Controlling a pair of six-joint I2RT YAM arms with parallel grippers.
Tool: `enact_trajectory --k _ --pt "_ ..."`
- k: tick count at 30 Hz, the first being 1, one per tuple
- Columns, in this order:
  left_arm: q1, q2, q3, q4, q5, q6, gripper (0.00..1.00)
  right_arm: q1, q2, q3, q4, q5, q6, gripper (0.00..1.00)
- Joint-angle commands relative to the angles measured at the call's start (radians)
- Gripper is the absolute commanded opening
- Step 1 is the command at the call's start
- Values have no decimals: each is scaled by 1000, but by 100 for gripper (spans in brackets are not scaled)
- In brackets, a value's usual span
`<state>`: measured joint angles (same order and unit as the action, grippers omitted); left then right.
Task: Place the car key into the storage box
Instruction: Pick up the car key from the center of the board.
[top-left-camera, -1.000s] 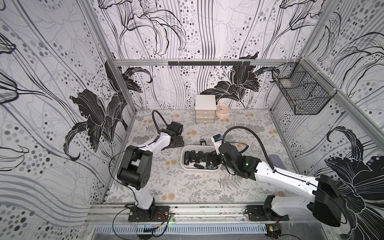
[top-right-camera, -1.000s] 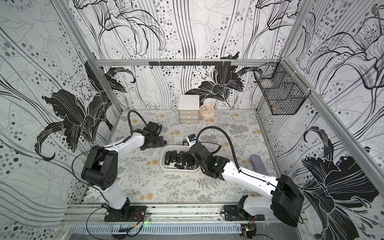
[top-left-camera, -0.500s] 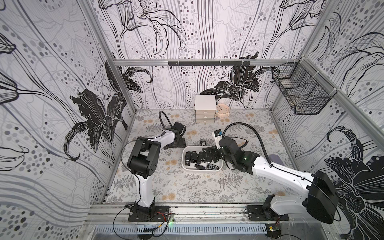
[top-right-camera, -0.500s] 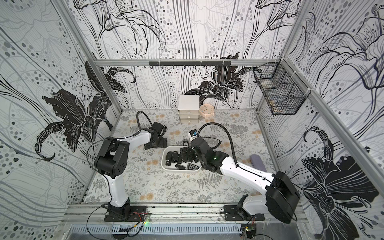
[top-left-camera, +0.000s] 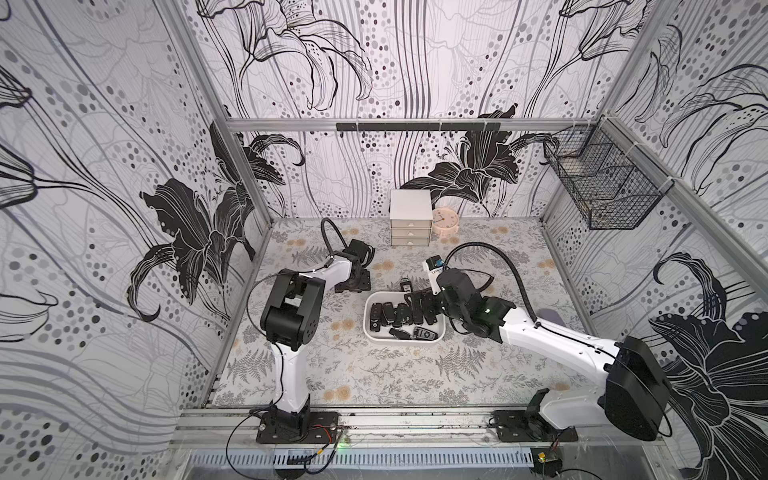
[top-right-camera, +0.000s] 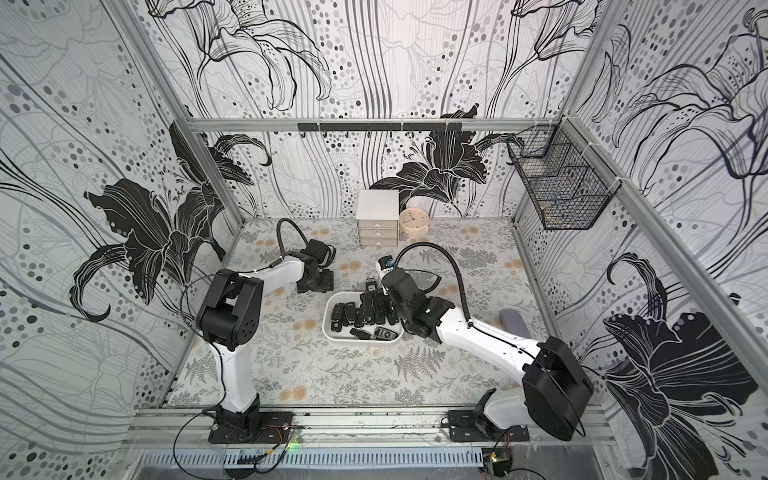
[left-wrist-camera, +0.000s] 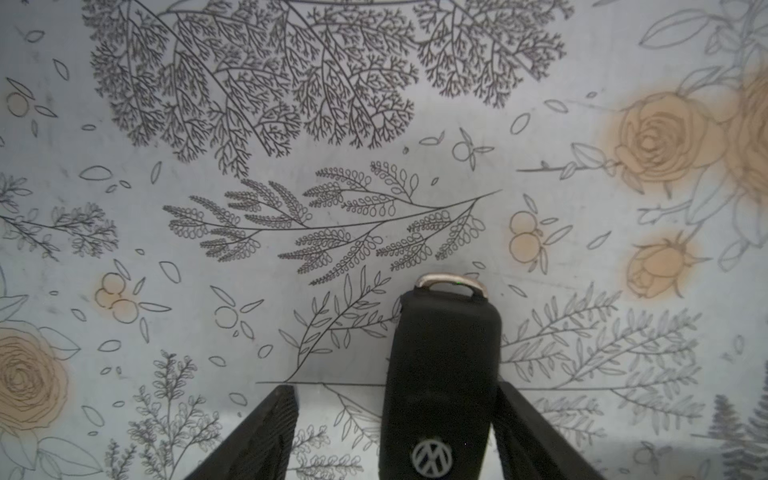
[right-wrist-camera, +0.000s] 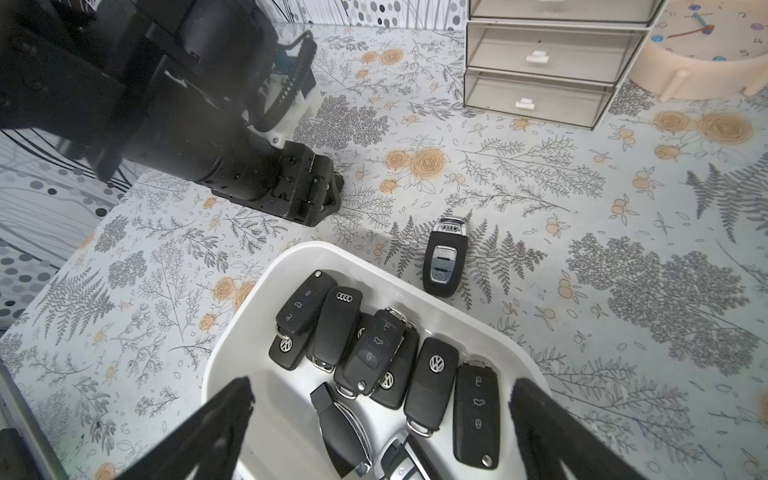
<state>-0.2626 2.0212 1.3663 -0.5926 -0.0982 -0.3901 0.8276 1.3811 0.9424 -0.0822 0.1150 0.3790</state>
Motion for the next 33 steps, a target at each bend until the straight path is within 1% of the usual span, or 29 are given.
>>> enact_trajectory --k 1,4,7,9,11,12,17,20,25,30,33 --pt "5 31 35 9 27 0 69 -7 11 32 12 -21 -11 100" --pt "5 40 49 13 31 -1 65 -7 12 32 14 -28 -11 100" --pt "6 50 63 15 42 -7 56 -8 10 31 15 -42 -14 100" --pt "6 54 65 18 51 -13 48 -8 6 28 23 -55 -21 100" --pt "6 51 60 22 58 -18 36 -8 4 25 27 -57 -21 100" --pt "6 46 57 20 60 -23 34 -10 4 25 28 -55 -20 100" --pt "5 -5 38 10 59 -54 32 -10 0 25 28 -56 -19 100" --pt "3 -51 30 -20 48 -77 28 -10 -6 21 29 -60 -15 100" --pt "-16 -155 -1 -45 37 -127 29 -10 -33 -2 32 -59 -5 100" --pt "-82 -237 -9 -96 -5 -186 30 -10 -99 -59 38 -51 14 100" --pt "-138 -269 -11 -122 -31 -238 30 -10 -151 -104 35 -43 26 100"
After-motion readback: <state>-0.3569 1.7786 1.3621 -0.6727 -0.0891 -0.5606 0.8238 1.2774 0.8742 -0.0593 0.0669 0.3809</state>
